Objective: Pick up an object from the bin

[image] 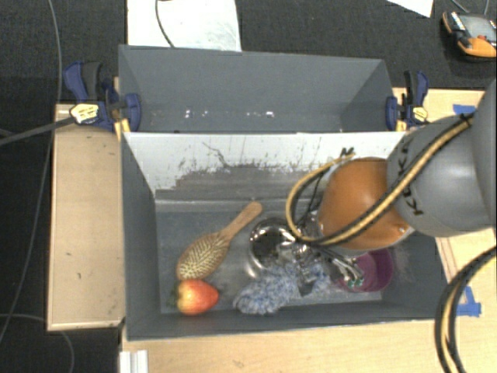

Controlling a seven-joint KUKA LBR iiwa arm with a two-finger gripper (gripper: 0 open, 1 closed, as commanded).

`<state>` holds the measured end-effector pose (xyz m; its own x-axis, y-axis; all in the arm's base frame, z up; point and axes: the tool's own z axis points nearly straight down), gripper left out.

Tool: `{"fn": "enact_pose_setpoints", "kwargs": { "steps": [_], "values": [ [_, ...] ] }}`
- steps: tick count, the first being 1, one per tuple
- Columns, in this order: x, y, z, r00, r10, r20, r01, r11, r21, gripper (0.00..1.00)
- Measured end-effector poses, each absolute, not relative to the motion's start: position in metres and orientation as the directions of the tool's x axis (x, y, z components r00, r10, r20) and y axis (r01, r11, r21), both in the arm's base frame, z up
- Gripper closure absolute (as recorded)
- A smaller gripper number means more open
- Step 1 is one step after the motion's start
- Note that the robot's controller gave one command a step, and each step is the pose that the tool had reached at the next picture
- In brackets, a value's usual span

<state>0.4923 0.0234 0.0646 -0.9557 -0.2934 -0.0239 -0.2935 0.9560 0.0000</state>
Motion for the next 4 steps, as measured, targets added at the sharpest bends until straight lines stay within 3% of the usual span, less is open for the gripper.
{"fn": "enact_pose_setpoints", "kwargs": {
  "steps": [1, 2, 4],
  "values": [
    [0.492, 0.023, 0.065, -0.956, -0.293, -0.024, -0.294, 0.956, 0.0, 1.0],
    [0.49, 0.023, 0.089, -0.956, -0.292, -0.017, -0.293, 0.956, 0.002, 1.0],
    [0.491, 0.024, 0.131, -0.957, -0.289, -0.022, -0.289, 0.957, 0.002, 1.0]
  ]
}}
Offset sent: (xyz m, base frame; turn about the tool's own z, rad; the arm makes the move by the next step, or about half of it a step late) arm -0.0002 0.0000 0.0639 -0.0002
